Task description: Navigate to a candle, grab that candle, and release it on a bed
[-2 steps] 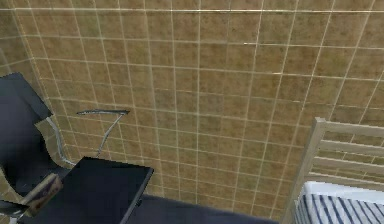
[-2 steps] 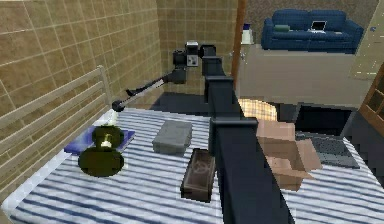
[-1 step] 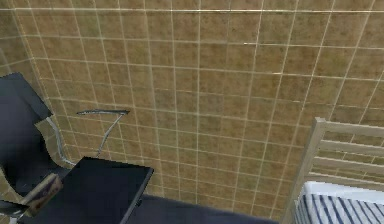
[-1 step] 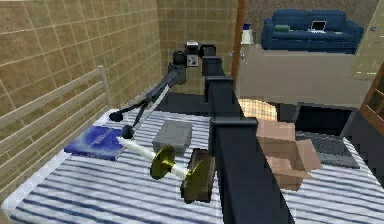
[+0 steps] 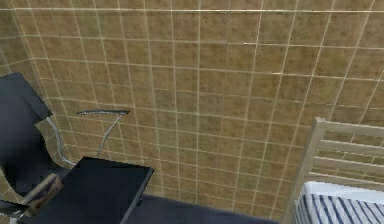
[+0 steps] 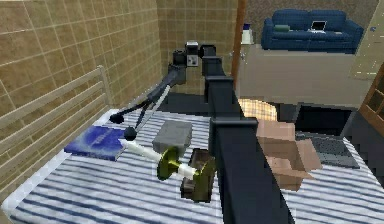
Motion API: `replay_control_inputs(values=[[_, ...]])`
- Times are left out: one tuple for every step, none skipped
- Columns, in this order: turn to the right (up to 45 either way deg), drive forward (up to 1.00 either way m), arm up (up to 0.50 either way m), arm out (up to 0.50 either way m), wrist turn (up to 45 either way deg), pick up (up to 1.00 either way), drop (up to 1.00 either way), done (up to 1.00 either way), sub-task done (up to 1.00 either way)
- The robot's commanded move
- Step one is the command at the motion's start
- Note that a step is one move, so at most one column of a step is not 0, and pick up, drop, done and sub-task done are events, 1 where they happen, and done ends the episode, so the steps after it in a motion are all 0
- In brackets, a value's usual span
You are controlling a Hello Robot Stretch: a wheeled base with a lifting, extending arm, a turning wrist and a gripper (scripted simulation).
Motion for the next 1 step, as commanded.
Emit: replay_control_inputs(values=[[0.0, 0.00, 0.00, -0.48, 0.0, 0.00, 0.00, 0.00, 0.00]])
